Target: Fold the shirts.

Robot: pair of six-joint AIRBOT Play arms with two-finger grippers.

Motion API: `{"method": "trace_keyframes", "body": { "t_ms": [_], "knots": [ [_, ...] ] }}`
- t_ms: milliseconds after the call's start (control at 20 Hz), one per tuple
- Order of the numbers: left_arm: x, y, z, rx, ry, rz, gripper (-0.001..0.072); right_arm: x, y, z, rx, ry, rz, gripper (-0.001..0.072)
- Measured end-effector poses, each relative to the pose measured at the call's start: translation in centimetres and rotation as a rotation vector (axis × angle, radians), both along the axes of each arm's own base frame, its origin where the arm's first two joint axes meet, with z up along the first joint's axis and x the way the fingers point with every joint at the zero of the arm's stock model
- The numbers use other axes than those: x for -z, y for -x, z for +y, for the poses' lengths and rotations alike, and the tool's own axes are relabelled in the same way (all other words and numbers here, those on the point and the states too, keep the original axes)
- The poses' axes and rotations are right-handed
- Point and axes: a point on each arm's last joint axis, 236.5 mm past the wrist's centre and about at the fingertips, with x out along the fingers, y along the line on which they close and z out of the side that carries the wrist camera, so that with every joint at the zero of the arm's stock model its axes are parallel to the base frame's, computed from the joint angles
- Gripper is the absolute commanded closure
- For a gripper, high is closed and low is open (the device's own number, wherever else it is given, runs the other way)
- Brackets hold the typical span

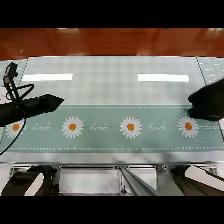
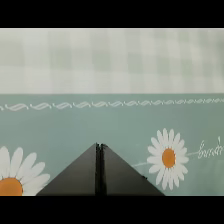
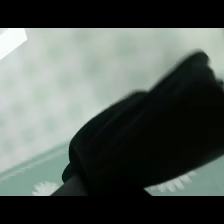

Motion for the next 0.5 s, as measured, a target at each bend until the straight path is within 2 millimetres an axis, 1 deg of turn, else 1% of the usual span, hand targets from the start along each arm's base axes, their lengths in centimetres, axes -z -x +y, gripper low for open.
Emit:
{"method": "trace_keyframes", "body": {
  "t_ms": [50,150,250,400,500],
  "knots": [
    [-0.1,-0.2,0.1,-0.005,0.0,-0.007,0.0677,1.0,1.6,-1.2,0.047,0.019,0.054,0.0686],
    [-0.4,-0.7,0.3,-0.019,0.0,-0.029,0.0677,2.9,5.2,-2.6,0.127,0.033,0.162,0.0686],
    [-0.8,-1.2,0.6,-0.038,0.001,-0.054,0.0677,5.2,9.6,-4.1,0.232,0.045,0.28,0.0686],
    [-1.3,-2.0,0.9,-0.064,0.002,-0.086,0.0677,8.4,16.0,-4.7,0.377,0.034,0.426,0.0684],
    [-1.6,-2.3,1.1,-0.077,0.003,-0.102,0.0677,10.5,20.4,-4.2,0.462,0.015,0.535,0.0684]
  ]
}}
